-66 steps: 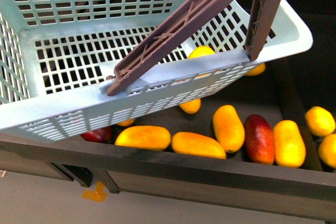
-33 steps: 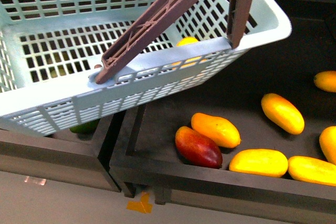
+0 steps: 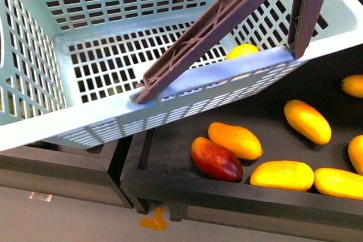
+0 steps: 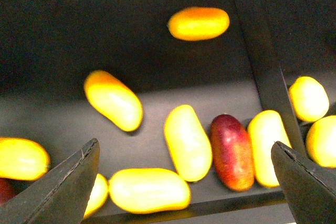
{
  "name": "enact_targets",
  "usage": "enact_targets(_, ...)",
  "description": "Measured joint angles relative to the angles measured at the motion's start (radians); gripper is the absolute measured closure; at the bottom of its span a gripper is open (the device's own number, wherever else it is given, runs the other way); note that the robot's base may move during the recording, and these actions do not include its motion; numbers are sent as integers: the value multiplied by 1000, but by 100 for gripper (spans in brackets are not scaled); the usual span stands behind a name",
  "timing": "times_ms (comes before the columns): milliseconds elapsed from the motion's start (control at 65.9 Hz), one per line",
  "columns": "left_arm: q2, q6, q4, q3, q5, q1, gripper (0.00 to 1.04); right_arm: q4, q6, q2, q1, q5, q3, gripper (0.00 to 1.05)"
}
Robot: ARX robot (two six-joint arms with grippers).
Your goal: Pick lemon and mango into basket
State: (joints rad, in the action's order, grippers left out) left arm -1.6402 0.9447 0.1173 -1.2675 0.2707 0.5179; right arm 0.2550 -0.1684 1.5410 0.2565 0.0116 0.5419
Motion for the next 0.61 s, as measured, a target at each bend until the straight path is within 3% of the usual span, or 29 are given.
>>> enact_targets(167, 0, -5, 0, 0, -20, -2, 91, -94, -352, 274, 0, -119, 123, 9)
enact_targets(258, 0, -5, 0, 0, -18, -4, 91, -142, -465, 406, -40, -136, 223, 9)
enact_targets(607, 0, -4, 0, 0, -9, -2, 91, -218, -476, 700, -146, -109, 489, 9)
